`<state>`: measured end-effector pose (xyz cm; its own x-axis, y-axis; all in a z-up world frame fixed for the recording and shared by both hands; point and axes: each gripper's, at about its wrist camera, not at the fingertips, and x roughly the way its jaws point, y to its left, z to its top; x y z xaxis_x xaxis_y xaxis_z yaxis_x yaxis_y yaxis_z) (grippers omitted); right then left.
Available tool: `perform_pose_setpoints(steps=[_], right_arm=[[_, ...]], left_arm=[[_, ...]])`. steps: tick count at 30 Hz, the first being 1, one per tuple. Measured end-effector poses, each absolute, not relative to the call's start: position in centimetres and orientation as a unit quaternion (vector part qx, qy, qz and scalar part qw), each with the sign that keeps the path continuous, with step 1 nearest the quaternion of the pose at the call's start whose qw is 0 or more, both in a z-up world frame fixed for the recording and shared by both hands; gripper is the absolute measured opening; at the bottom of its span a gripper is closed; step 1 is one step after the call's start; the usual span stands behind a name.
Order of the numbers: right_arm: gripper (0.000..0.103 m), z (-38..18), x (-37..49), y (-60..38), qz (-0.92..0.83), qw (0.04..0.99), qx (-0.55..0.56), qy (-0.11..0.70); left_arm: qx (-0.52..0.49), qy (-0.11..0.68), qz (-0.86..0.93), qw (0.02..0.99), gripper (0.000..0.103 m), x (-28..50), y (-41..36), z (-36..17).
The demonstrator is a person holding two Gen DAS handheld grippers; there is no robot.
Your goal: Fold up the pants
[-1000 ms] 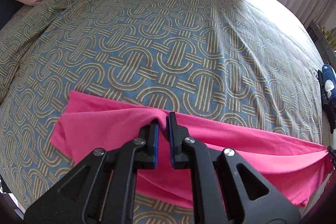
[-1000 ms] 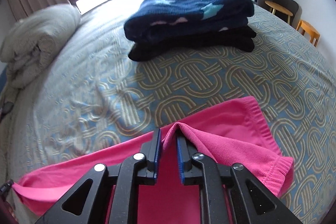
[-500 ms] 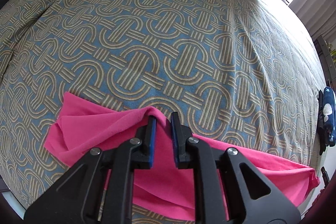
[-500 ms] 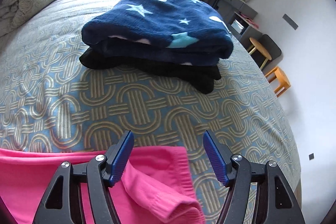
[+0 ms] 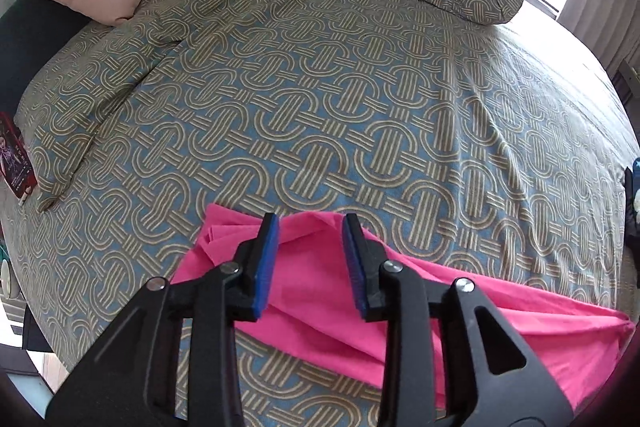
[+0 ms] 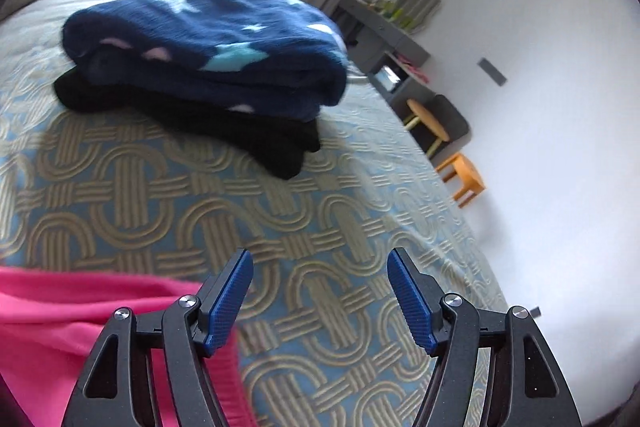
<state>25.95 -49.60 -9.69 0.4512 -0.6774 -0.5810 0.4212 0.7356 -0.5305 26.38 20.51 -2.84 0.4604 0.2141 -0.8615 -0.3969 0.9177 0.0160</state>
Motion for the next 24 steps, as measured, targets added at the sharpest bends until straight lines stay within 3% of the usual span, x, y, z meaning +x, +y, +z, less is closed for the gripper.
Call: perform_pose_setpoints(steps=[5, 10, 17, 21, 24], right_arm=[[0.072, -6.6, 21.8, -49.0, -0.222, 0.888, -0.060, 0.397], [0.073, -7.3, 18.9, -48.0, -0.167, 0.876, -0.061, 0.448], [0.074, -12.1, 22.8, -49.8, -0.239, 0.838, -0.078, 0.485], [0.074, -10.4, 22.6, -49.0, -0.269, 0.849, -0.011, 0.455], [0.074, -8.1, 21.8, -45.5, -0.261, 0.868, -0.062, 0.417]], left_arm=[[-0.026, 0.481, 0.158, 0.862, 0.046, 24.3, 18.2, -2.9], [0.036, 0.488, 0.135, 0.861, 0.046, 23.2, 16.1, -4.1], [-0.020, 0.496, 0.164, 0.852, 0.046, 20.4, 20.0, -4.4], [-0.040, 0.505, 0.189, 0.841, 0.048, 18.4, 23.2, -5.5], [-0.064, 0.518, 0.190, 0.832, 0.048, 17.6, 24.7, -7.3]])
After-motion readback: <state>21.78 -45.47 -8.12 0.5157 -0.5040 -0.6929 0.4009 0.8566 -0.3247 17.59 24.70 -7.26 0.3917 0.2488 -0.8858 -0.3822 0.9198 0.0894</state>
